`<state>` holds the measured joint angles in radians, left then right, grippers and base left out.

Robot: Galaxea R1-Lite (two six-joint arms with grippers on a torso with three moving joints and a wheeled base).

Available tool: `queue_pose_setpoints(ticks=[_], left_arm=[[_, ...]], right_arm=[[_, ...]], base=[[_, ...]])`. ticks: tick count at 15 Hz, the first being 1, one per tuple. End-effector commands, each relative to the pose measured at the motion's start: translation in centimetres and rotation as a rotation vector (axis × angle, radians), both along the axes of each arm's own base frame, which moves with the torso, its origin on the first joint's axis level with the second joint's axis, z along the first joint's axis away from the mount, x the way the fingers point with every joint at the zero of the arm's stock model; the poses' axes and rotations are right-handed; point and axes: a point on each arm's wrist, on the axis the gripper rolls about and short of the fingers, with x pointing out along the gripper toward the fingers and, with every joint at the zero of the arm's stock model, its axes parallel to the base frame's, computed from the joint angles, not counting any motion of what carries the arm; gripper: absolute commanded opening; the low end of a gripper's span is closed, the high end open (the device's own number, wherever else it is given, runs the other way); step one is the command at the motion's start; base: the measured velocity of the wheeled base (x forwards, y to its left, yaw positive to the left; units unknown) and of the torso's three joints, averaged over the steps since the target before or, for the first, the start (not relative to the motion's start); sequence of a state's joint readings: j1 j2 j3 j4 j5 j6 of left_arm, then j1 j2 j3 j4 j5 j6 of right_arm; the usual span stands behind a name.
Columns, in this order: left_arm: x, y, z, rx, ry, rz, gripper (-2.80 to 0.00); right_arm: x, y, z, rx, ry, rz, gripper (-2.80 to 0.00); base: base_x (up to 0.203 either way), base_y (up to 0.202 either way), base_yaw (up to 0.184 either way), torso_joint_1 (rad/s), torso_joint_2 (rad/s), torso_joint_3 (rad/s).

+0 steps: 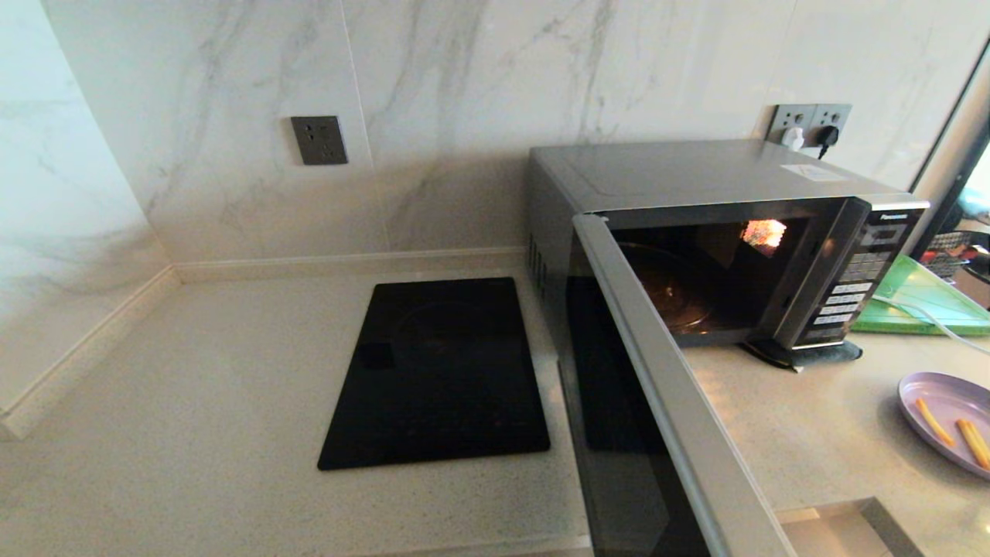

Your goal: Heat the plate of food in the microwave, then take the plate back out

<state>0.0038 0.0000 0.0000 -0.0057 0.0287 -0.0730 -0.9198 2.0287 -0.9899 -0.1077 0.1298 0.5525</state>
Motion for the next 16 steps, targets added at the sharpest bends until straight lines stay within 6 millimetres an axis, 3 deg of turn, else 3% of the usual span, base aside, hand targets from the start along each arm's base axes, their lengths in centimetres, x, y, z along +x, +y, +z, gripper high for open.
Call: queue_pose_setpoints(ticks=[1, 7, 16], left_arm=[[0.0, 0.0, 0.0, -0.001, 0.000, 0.001, -2.80], [0.0, 0.0, 0.0, -0.001, 0.001, 0.001, -2.80], [0.0, 0.0, 0.0, -0.001, 0.001, 0.001, -2.80]], right_arm=[[-0.3, 0.4, 2.0, -0.047, -0.040, 0.000, 0.00], [-1.5, 2.1, 6.8, -0.166, -0.117, 0.005, 0.00], [-5.0, 6.6, 13.2, -0.434, -0.145, 0.118, 0.00]], base=[[0.000, 0.000, 0.000, 0.000, 0.00, 0.000], [0.000, 0.000, 0.000, 0.000, 0.00, 0.000], [0.000, 0.000, 0.000, 0.000, 0.00, 0.000]])
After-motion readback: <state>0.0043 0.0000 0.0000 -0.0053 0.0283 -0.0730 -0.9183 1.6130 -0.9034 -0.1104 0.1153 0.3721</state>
